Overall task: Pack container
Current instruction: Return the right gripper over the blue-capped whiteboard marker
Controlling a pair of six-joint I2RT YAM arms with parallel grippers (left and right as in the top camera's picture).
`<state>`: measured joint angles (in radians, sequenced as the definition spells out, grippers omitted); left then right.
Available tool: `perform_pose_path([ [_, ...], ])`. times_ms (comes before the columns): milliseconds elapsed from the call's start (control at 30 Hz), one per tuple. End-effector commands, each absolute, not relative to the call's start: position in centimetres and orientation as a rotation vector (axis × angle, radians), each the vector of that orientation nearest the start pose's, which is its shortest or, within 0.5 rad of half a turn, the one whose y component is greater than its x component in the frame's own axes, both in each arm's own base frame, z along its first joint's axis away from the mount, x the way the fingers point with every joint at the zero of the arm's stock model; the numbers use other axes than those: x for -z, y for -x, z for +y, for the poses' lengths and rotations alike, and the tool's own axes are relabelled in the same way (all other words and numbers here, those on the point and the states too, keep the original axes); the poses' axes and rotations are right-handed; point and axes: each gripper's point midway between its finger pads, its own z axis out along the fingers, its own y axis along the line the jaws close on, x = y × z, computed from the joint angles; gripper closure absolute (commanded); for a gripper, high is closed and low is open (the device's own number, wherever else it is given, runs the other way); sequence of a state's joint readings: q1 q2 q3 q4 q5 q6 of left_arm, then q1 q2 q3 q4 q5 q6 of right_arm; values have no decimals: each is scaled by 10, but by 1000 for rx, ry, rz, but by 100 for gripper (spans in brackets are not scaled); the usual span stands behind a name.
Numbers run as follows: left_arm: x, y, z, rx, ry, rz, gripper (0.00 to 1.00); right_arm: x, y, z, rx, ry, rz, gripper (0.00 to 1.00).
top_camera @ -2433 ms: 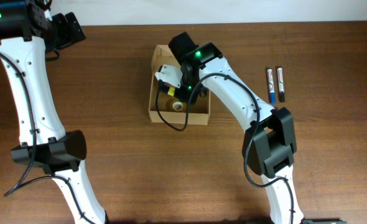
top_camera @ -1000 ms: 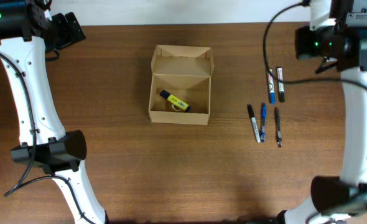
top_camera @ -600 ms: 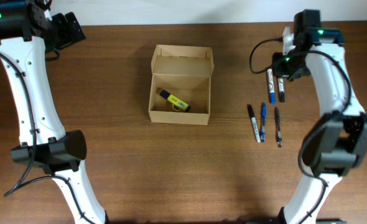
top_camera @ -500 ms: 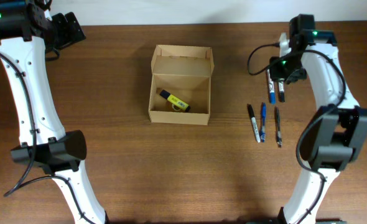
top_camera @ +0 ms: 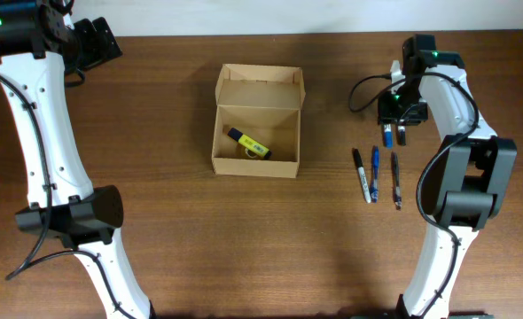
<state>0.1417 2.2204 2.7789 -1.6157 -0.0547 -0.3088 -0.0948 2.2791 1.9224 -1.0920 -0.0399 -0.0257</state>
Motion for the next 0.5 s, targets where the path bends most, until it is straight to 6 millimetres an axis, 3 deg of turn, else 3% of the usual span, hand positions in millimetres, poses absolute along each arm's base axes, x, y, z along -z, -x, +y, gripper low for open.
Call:
perform_pose_path([
  [0, -296, -470, 77, -4, 590, 2541, 0, -30, -471, -42, -52, -127, 3029, 56],
  [67, -296, -470, 77, -4, 590, 2541, 0, -27, -472, -42, -51, -122, 3026, 51],
  [467, -296, -470, 77, -4, 590, 2541, 0, -3, -474, -43, -48, -125, 3052, 52],
])
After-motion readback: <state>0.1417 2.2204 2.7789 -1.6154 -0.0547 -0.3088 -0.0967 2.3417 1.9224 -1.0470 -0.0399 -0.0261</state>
